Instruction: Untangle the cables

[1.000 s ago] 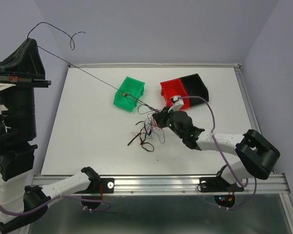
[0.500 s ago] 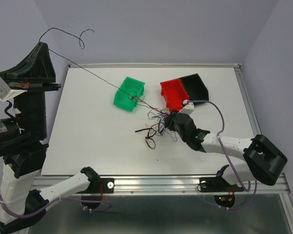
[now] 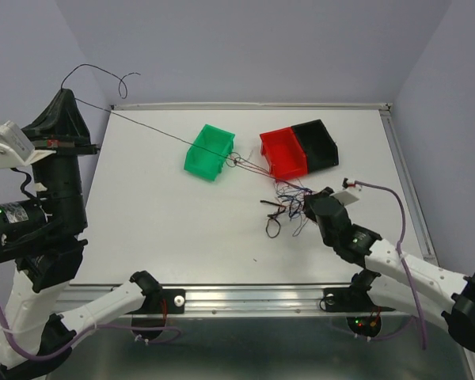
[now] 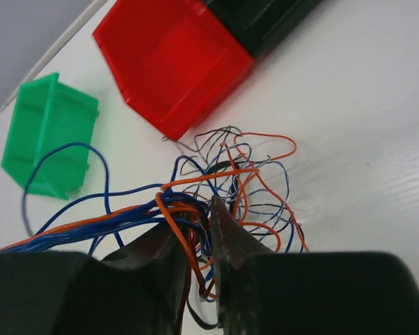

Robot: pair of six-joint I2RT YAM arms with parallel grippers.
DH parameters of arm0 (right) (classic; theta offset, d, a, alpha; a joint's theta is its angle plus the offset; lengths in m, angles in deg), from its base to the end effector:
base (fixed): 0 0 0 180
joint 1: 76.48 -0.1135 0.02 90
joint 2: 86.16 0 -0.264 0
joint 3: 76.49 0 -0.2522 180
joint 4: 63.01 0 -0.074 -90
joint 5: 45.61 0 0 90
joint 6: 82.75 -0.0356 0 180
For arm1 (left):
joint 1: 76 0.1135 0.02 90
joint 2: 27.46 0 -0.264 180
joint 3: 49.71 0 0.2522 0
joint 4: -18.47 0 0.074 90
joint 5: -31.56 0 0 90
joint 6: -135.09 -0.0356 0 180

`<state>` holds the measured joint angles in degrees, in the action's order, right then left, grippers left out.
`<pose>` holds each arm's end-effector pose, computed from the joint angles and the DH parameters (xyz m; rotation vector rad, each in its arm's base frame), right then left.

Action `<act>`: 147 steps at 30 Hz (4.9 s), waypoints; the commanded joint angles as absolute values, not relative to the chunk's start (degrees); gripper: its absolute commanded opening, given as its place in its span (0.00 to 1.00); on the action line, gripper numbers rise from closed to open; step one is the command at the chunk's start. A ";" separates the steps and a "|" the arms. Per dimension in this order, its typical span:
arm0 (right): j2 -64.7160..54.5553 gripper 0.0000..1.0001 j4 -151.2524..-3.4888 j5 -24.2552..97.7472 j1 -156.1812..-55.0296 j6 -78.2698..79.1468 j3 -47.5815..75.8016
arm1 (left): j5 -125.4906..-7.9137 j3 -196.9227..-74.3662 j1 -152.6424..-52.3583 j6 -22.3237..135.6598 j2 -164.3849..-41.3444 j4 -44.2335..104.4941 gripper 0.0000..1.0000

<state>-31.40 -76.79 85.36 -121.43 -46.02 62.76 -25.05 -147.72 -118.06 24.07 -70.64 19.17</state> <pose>0.1592 0.1259 0.2210 0.5661 1.8678 0.4028 0.0380 -0.0079 0.5844 -0.1621 0.8127 -0.1636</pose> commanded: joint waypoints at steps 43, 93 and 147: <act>-34.76 0.92 -47.08 28.13 -115.41 -13.93 65.76 | -73.82 -140.91 -117.92 32.43 -71.93 30.48 0.00; 4.63 0.40 -35.47 36.12 -139.23 0.93 42.80 | -56.08 -145.65 -117.92 33.31 -73.16 30.74 0.00; -9.22 0.01 -44.86 48.42 -139.23 -5.84 48.34 | -35.60 -148.38 -117.84 27.96 -80.28 27.58 0.00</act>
